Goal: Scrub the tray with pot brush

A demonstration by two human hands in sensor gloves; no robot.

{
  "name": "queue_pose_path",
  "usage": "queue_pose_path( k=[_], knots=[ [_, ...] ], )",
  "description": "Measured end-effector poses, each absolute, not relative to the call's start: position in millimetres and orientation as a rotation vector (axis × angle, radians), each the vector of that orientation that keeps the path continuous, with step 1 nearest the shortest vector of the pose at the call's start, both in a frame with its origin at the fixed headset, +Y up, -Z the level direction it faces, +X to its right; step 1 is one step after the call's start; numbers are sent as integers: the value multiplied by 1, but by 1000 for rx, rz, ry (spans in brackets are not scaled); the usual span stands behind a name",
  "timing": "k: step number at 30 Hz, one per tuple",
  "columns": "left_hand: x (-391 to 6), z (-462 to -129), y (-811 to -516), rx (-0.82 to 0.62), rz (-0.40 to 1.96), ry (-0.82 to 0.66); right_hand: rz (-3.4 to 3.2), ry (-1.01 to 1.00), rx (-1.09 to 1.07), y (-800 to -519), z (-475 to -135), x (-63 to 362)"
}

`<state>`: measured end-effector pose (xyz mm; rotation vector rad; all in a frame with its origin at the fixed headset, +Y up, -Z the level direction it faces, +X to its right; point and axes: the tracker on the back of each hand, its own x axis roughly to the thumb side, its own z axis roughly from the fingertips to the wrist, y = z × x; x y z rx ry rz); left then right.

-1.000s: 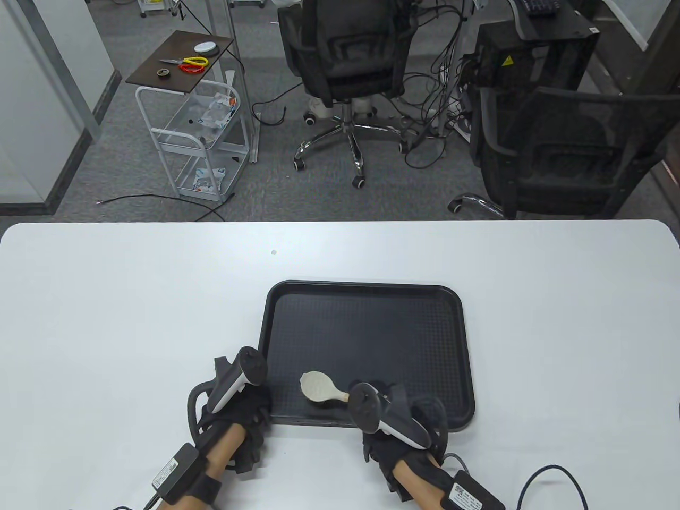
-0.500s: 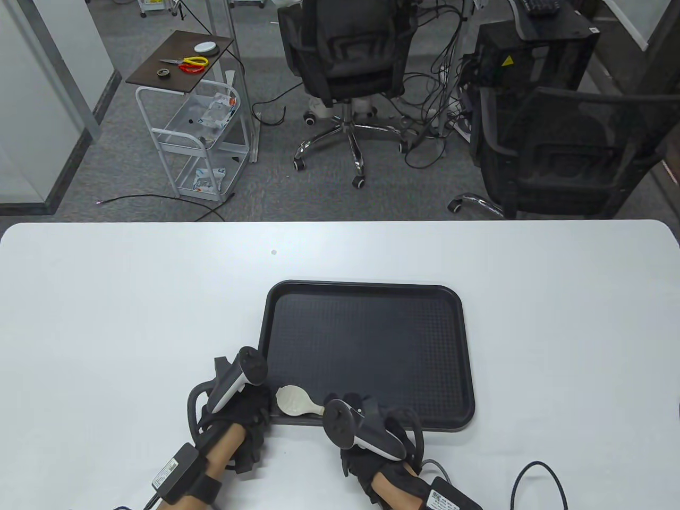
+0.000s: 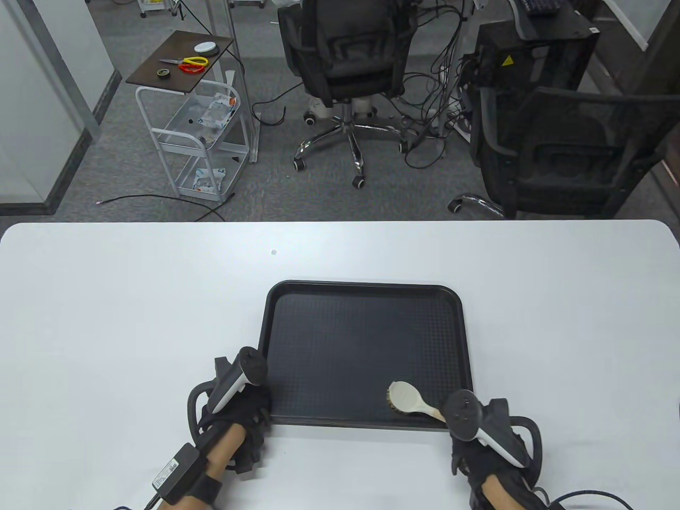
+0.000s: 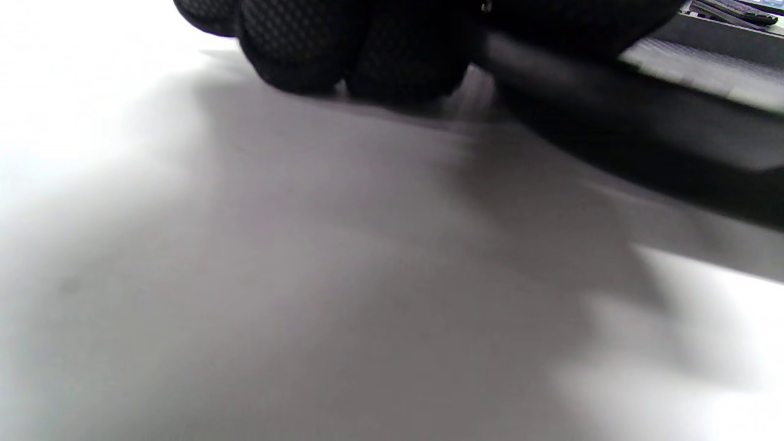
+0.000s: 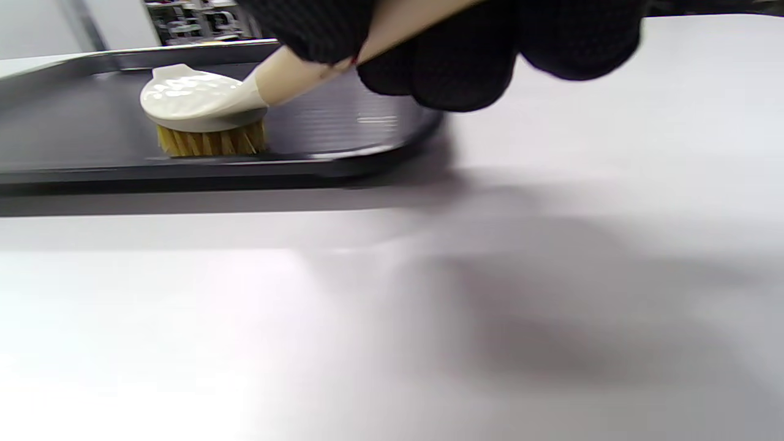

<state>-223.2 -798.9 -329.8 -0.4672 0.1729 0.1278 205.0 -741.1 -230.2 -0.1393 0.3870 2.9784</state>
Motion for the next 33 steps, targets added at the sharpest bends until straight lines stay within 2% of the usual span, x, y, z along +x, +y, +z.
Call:
queue_pose_path(
  k=[6, 12, 18, 23, 28, 33],
  knots=[
    [-223, -330, -799, -468, 129, 173, 2992, 367, -300, -735, -224, 248],
    [-223, -330, -799, -465, 127, 173, 3027, 317, -231, -722, -231, 229],
    [-223, -330, -799, -467, 127, 173, 2973, 123, -56, -693, -258, 167],
    [-223, -330, -799, -465, 126, 173, 2951, 59, 35, -682, -293, 108],
    [-223, -330, -799, -464, 127, 173, 2959, 42, 90, -684, -336, 48],
    [-223, -330, -799, -463, 129, 171, 2936, 105, 82, -700, -377, -3]
  ],
)
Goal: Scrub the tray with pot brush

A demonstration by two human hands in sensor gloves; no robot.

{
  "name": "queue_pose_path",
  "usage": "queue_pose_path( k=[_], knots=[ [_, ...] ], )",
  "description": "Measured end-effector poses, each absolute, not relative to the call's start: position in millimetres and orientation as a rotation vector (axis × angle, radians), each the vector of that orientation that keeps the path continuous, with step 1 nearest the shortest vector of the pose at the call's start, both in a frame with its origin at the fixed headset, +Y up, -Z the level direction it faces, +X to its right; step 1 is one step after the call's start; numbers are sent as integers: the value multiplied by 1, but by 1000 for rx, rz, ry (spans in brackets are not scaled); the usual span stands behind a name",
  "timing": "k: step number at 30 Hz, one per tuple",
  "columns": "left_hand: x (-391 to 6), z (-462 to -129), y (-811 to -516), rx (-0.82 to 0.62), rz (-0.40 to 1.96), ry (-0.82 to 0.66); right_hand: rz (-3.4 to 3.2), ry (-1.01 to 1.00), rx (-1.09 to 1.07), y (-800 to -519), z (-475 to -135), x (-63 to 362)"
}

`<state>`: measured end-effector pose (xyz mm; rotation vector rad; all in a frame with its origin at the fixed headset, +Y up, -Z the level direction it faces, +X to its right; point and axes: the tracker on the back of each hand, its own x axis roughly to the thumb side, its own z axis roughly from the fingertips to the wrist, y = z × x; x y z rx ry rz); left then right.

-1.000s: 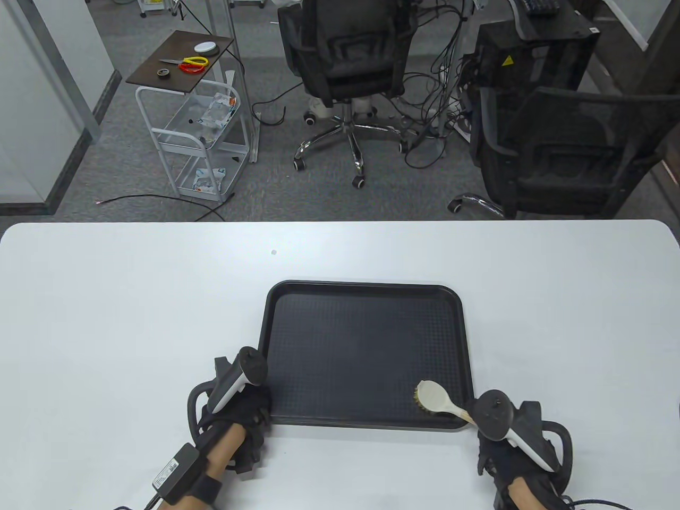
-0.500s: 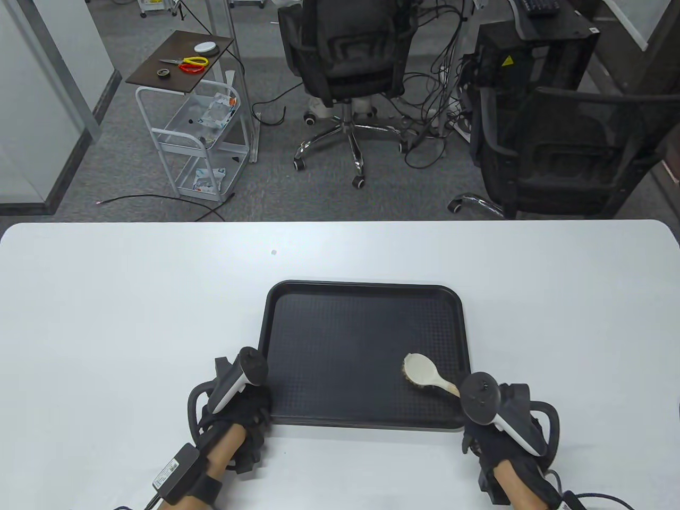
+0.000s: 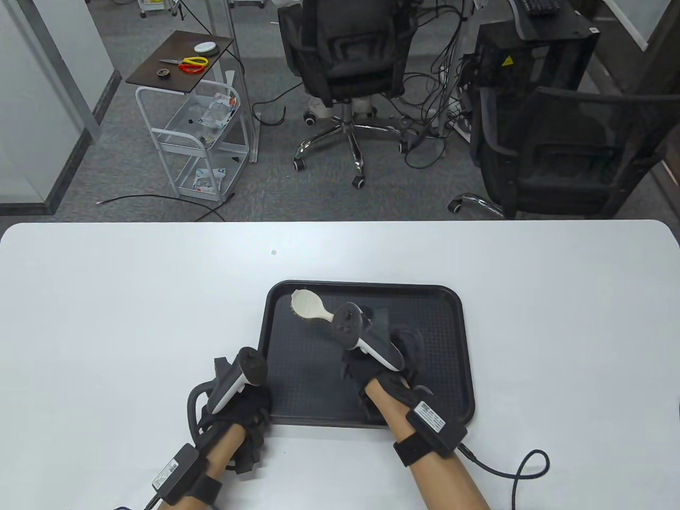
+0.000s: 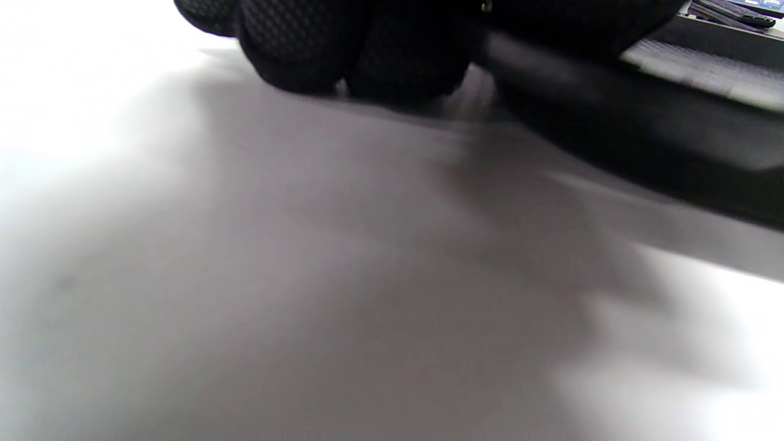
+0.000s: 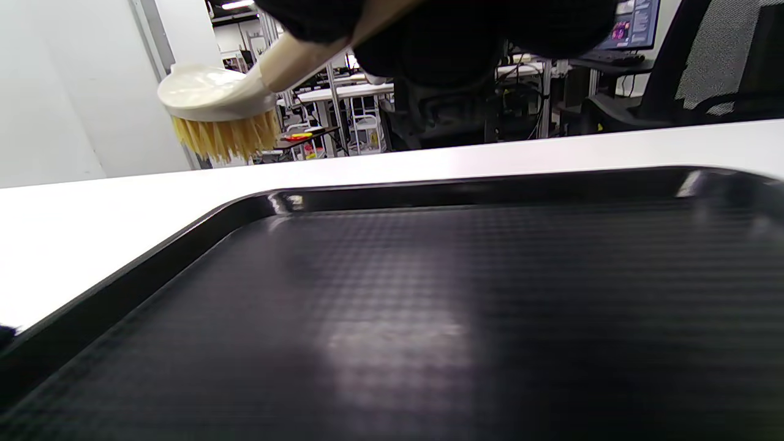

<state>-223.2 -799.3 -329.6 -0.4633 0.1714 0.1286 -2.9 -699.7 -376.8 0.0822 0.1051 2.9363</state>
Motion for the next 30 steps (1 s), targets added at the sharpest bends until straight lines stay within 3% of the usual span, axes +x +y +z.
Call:
queue_pose_path(
  k=[6, 11, 26, 30],
  knots=[
    [-223, -330, -799, -463, 127, 167, 2936, 220, 5, -739, -405, -33],
    [-223, -330, -800, -465, 129, 166, 2976, 218, 2, -758, -407, -18],
    [-223, -330, -800, -462, 126, 168, 2954, 229, -504, -754, -387, 178],
    [-223, -330, -800, -463, 125, 169, 2991, 212, -619, -752, -381, 209]
  ],
)
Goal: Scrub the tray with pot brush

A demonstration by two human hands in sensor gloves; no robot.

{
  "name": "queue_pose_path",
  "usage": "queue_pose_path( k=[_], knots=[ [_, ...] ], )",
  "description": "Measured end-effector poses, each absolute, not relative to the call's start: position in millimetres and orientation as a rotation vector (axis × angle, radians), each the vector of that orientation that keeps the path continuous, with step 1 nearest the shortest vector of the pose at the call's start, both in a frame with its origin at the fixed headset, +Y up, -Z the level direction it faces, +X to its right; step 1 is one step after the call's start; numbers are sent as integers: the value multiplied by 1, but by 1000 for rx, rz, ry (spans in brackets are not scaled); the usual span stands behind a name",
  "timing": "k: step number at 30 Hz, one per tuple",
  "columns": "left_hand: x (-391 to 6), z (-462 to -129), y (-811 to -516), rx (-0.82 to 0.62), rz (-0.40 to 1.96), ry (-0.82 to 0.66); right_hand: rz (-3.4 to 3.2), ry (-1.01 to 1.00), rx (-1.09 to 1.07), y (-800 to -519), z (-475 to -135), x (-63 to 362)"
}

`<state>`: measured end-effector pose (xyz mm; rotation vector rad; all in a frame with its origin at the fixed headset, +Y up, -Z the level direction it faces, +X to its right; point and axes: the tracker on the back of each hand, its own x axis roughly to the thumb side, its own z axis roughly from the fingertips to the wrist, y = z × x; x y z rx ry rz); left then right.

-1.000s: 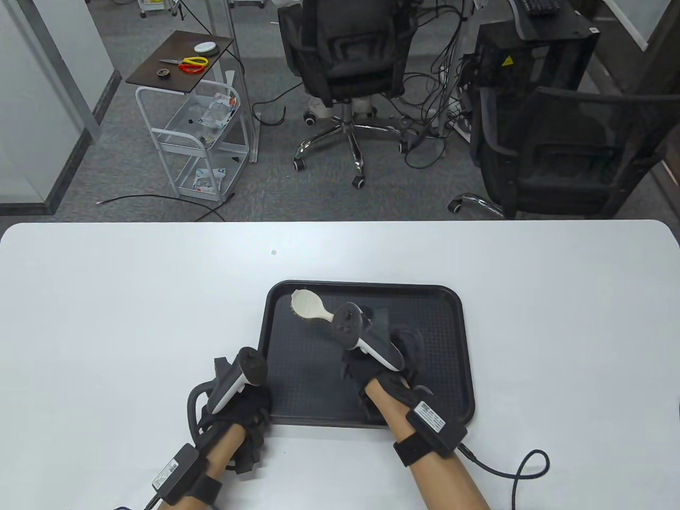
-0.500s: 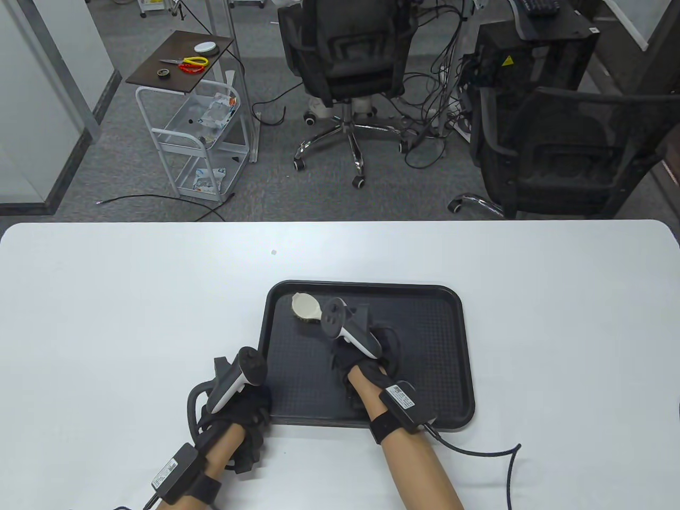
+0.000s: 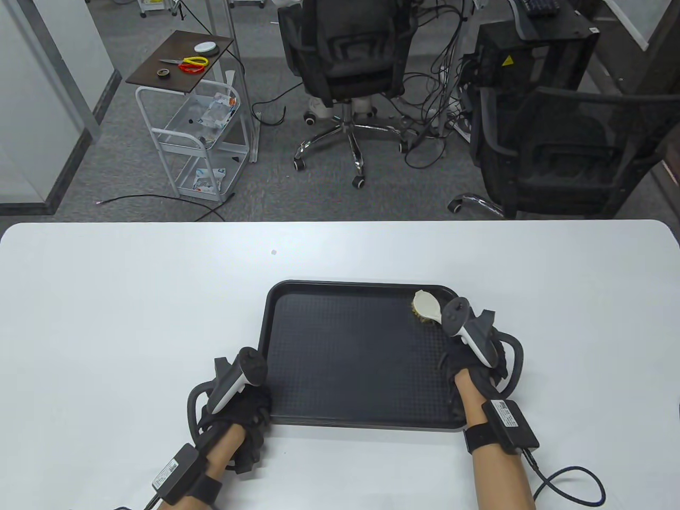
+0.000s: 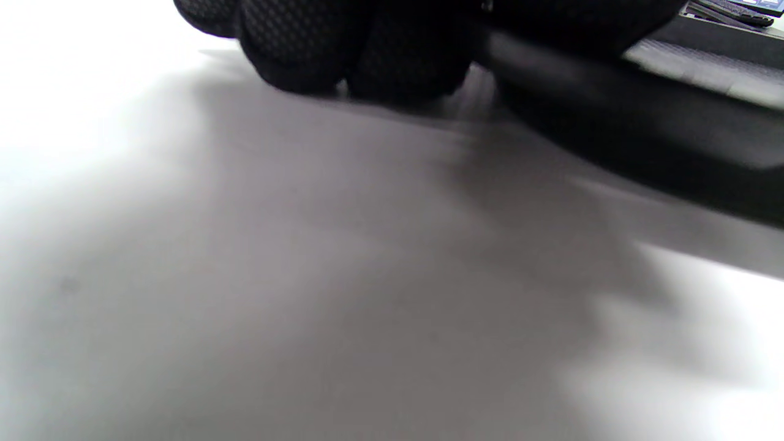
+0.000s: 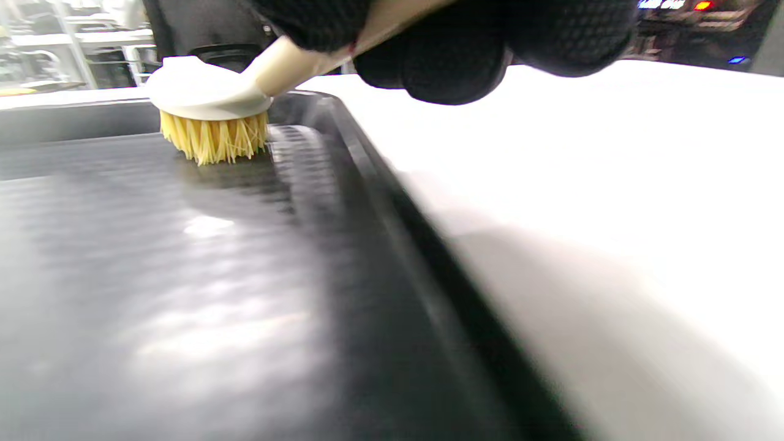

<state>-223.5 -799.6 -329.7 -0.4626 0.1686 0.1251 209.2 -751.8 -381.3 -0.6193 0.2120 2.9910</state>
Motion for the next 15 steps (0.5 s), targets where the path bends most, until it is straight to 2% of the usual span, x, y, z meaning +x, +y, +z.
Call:
queue_pose_path(
  k=[5, 10, 15],
  knots=[
    [-224, -330, -800, -462, 126, 169, 3023, 204, -668, -749, -380, 216],
    [-224, -330, -800, -462, 127, 170, 3077, 222, -667, -742, -382, 199],
    [-224, -330, -800, -465, 128, 169, 3073, 186, -484, -730, -380, 164]
  ],
)
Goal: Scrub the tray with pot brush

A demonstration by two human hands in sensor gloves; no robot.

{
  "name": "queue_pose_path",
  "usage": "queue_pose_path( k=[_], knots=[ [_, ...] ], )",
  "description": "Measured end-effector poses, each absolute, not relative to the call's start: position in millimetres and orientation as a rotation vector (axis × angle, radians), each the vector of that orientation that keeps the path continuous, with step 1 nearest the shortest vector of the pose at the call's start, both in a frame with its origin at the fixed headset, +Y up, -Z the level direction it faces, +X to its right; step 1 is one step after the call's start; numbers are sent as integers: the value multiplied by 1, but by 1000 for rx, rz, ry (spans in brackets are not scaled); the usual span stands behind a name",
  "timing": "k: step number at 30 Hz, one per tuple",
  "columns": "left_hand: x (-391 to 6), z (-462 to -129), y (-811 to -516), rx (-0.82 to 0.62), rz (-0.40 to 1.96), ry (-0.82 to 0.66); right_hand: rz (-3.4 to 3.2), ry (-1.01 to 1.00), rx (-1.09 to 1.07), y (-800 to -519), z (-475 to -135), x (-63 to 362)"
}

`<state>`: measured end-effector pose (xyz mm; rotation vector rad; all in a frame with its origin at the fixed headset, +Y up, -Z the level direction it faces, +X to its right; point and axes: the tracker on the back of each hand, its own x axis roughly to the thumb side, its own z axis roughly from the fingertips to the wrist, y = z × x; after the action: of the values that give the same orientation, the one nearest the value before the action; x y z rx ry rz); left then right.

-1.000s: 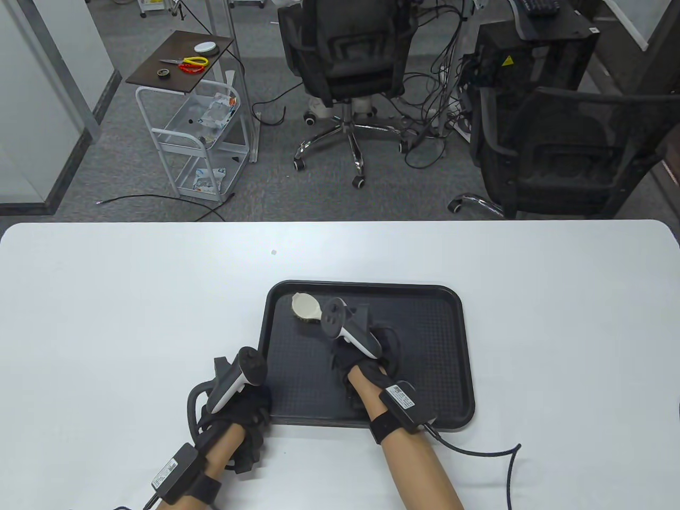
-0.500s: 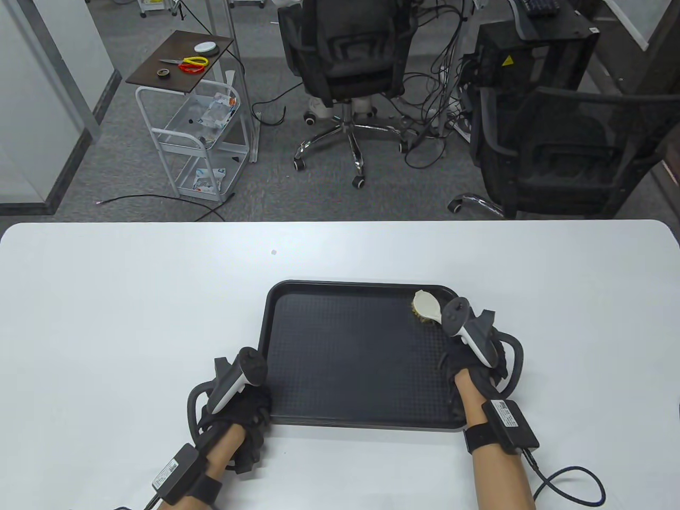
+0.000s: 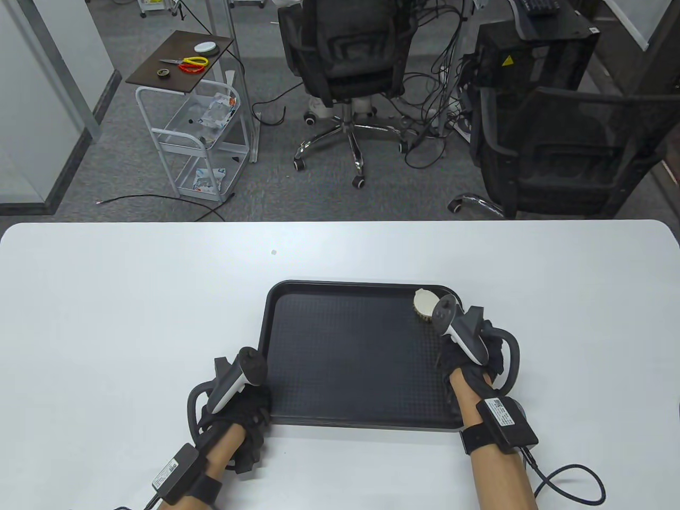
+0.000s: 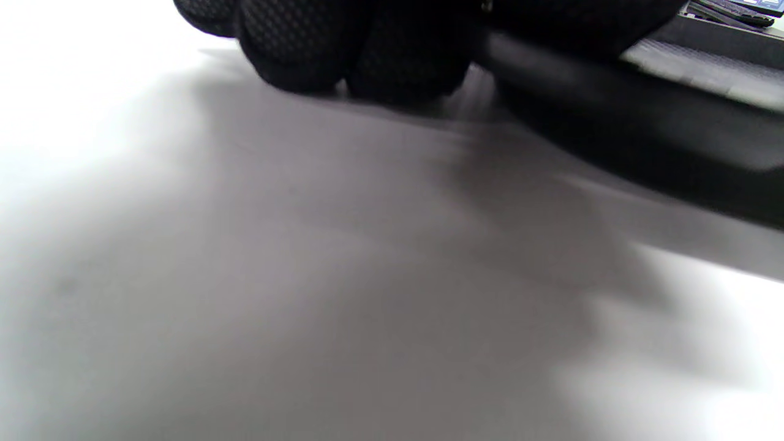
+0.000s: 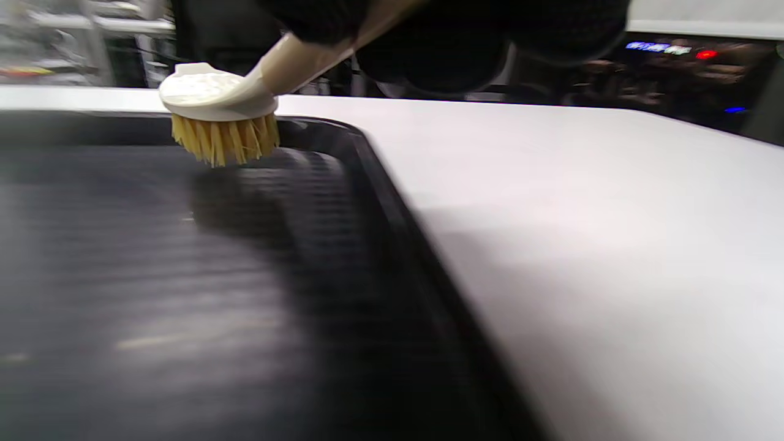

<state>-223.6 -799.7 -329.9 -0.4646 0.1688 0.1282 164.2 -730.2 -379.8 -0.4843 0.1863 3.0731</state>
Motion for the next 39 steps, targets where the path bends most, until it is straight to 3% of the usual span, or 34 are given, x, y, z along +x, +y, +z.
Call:
queue_pose_path(
  k=[8, 14, 19, 26, 39],
  knots=[
    [-223, -330, -800, -465, 126, 169, 3052, 97, -73, -726, -374, 63],
    [-223, -330, -800, -464, 124, 169, 3009, 168, 68, -742, -374, -10],
    [-223, -330, -800, -463, 123, 168, 3011, 207, 116, -751, -373, -33],
    [-223, -330, -800, -465, 126, 167, 3019, 180, 65, -759, -372, 4],
    [-223, -330, -800, -462, 123, 169, 3014, 200, -459, -750, -361, 185]
  ],
)
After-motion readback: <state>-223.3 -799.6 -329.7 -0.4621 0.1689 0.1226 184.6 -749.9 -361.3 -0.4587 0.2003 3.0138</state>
